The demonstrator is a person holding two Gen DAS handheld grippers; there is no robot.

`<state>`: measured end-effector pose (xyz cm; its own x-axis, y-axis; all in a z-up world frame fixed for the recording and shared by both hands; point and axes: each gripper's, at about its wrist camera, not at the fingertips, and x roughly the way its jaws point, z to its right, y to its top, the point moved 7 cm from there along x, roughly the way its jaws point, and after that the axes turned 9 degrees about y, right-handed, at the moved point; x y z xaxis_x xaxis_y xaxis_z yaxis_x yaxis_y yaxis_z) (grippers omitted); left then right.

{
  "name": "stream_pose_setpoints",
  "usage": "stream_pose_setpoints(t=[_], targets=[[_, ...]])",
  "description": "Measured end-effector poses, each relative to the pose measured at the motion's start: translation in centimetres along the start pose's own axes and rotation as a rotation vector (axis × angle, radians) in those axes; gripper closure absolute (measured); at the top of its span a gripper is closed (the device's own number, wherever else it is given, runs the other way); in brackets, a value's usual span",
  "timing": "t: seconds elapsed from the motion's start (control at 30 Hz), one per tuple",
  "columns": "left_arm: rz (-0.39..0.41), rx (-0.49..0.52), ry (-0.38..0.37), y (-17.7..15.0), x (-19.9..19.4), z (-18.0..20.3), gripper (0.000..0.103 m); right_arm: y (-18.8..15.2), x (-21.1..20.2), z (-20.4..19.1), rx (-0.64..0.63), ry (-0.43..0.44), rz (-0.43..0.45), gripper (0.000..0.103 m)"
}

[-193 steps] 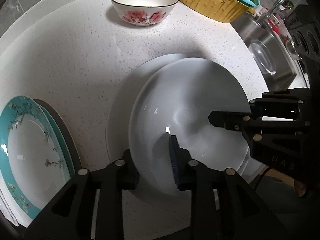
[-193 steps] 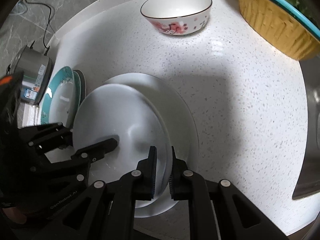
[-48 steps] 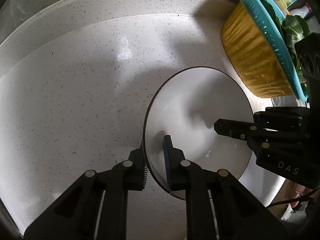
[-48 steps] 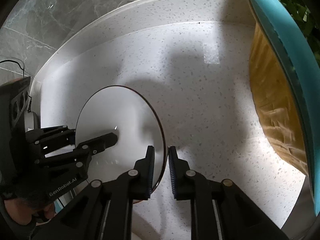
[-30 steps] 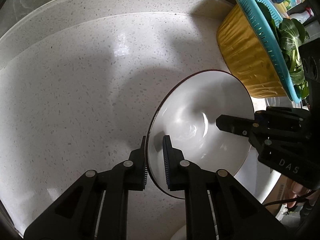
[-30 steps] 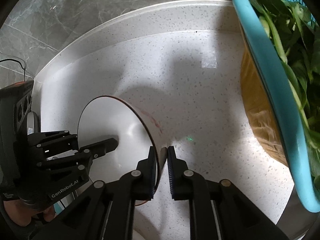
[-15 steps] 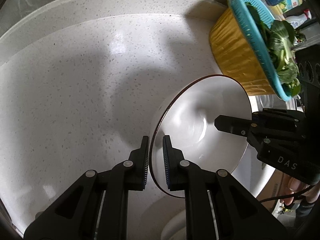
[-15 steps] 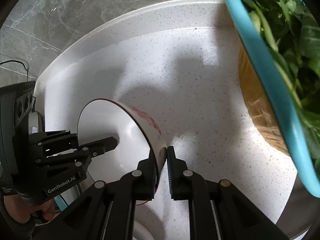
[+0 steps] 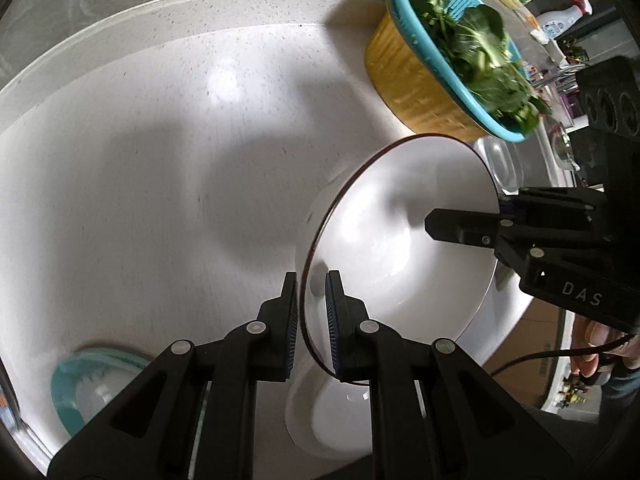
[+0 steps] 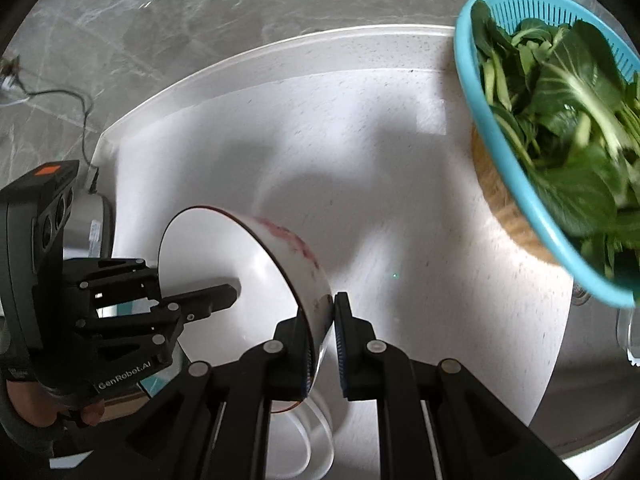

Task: Organize plates and bowls
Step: 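Carry the red-flowered bowl with both grippers toward the nested white bowls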

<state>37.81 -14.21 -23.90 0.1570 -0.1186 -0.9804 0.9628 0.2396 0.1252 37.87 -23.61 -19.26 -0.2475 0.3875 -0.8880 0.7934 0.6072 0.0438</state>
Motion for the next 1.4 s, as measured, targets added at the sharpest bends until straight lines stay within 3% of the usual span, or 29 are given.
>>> stream_pose_setpoints(t=[0.37,0.67,0.93,1.4], targets=[[0.011,-0.016,-0.015,-6.5,-3.4,1.2,0.092,-5.8,-0.5,-2.7,-0.020,0.046,-0.061,0.091],[-0.063,-0.041,-0.030,-11.0,-0.3,2.7,0.092,-10.2,1.9,-1.6,0.006,0.057,-0.153,0.090],[-0.094,-0.065,-0.036,-12.6,1.5,3.1,0.092,-12.0,3.1,-1.2,0.013,0.066,-0.198,0.090],[-0.098,-0.097,-0.025,-12.7,3.7,2.3,0.092,-12.0,5.3,-1.6,-0.005,0.049,-0.241,0.091]])
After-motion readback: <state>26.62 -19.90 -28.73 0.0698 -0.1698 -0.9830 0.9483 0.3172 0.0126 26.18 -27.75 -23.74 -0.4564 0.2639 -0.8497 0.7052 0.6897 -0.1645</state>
